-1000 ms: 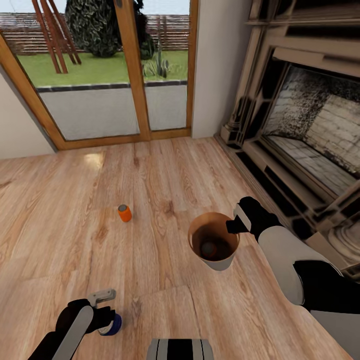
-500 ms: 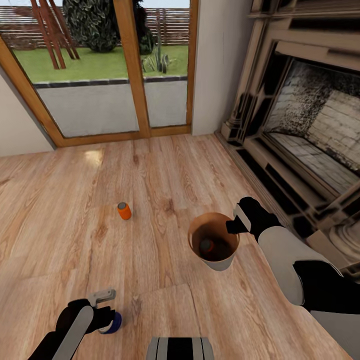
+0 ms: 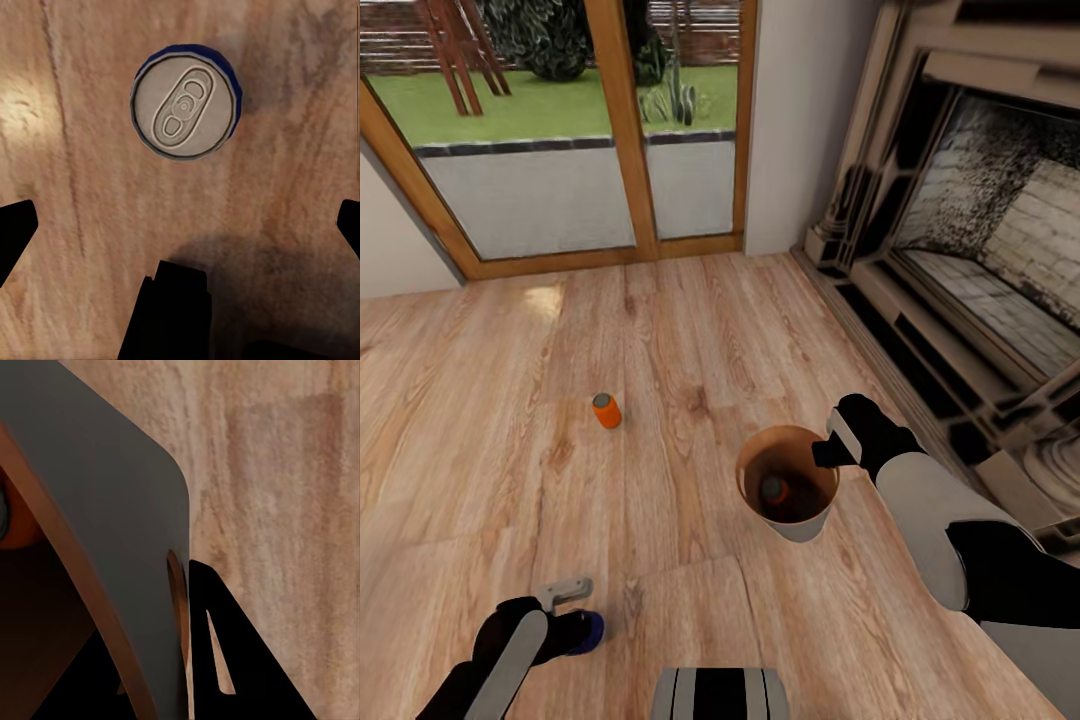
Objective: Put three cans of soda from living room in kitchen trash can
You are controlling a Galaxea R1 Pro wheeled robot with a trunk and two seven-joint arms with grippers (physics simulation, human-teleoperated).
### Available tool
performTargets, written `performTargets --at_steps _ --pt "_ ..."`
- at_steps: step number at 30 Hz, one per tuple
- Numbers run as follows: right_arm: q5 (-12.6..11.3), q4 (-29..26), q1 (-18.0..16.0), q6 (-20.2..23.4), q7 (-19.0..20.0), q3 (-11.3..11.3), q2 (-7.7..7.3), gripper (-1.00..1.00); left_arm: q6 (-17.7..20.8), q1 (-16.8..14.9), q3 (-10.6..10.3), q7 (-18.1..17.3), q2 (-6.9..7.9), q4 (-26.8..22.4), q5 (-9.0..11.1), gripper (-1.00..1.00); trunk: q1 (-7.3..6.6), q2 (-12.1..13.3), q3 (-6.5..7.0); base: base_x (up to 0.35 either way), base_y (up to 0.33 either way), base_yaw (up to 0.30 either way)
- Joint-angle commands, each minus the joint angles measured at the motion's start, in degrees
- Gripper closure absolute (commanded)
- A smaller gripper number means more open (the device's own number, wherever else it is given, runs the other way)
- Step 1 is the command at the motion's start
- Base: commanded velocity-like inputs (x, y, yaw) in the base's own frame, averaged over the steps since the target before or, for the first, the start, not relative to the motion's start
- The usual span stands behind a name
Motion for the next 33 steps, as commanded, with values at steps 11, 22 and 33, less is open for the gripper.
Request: performTargets --at_steps 11,22,33 --pt "-0.83 0.0 0.03 0.0 0.2 -0.08 0.0 1.0 1.06 -11.25 0.1 -0.26 -0.3 2.22 0.4 -1.0 -0.01 0.0 0.0 0.0 0.0 0.0" --pt "-0.8 0.0 0.13 0.0 0.14 -0.05 0.05 1.0 1.65 -14.76 0.32 -0.26 -0.27 7.51 0.3 -1.0 -0.01 0.0 0.0 0.0 0.0 0.0" --pt "-0.73 0.0 0.14 0.0 0.13 -0.09 -0.01 1.0 1.2 -14.79 0.59 0.08 -0.2 8.68 0.08 -1.0 -0.01 0.0 0.0 0.0 0.0 0.0"
